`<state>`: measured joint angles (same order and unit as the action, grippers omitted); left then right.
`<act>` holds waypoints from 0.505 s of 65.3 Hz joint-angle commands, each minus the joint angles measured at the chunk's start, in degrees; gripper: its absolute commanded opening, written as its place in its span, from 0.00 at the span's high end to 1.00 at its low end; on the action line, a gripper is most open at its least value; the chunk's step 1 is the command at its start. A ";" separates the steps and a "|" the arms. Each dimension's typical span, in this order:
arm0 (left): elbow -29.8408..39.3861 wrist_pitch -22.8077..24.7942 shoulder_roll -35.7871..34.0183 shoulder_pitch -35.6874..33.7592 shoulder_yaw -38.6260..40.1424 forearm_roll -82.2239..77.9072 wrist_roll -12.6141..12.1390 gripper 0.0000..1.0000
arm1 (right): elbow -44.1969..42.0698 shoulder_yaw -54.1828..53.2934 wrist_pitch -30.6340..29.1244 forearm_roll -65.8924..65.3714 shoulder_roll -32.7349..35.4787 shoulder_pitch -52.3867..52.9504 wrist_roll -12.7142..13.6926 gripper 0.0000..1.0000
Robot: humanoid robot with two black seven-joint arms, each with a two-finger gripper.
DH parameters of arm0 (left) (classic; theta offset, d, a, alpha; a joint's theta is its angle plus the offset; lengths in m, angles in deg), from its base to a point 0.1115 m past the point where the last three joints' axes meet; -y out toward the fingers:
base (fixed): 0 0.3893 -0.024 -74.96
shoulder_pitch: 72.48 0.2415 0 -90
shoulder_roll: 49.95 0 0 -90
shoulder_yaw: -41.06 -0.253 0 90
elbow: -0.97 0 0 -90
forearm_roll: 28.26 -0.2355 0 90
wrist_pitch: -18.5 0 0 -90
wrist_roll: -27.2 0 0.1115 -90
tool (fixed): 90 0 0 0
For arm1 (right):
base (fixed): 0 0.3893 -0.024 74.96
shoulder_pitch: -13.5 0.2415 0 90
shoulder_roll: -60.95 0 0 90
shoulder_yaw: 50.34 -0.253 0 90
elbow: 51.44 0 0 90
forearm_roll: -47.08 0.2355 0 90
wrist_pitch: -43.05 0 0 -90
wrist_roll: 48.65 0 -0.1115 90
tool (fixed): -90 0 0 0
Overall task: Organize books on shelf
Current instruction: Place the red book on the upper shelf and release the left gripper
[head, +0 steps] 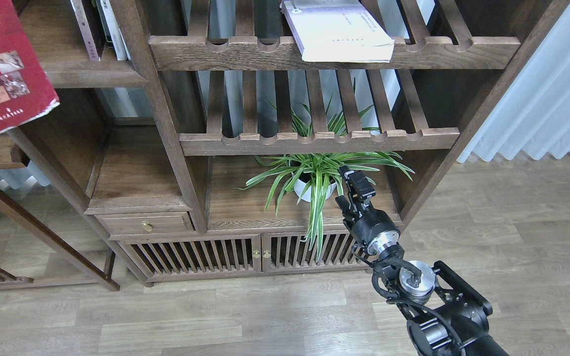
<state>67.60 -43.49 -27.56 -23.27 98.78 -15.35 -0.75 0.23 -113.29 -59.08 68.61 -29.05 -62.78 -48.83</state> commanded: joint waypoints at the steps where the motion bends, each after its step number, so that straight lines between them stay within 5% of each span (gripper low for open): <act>1: -0.71 -0.01 0.64 -1.57 -0.06 -0.17 -0.05 0.91 | 0.00 0.02 0.00 0.00 0.00 0.08 0.01 0.01; 33: -2.74 -0.01 3.98 -7.02 0.38 -0.70 -0.05 0.91 | -0.08 -0.07 -0.18 0.00 0.00 0.26 0.09 0.01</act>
<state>65.28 -43.49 -23.87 -29.25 99.14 -15.90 -0.81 0.20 -113.34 -59.25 68.61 -29.05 -62.53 -48.73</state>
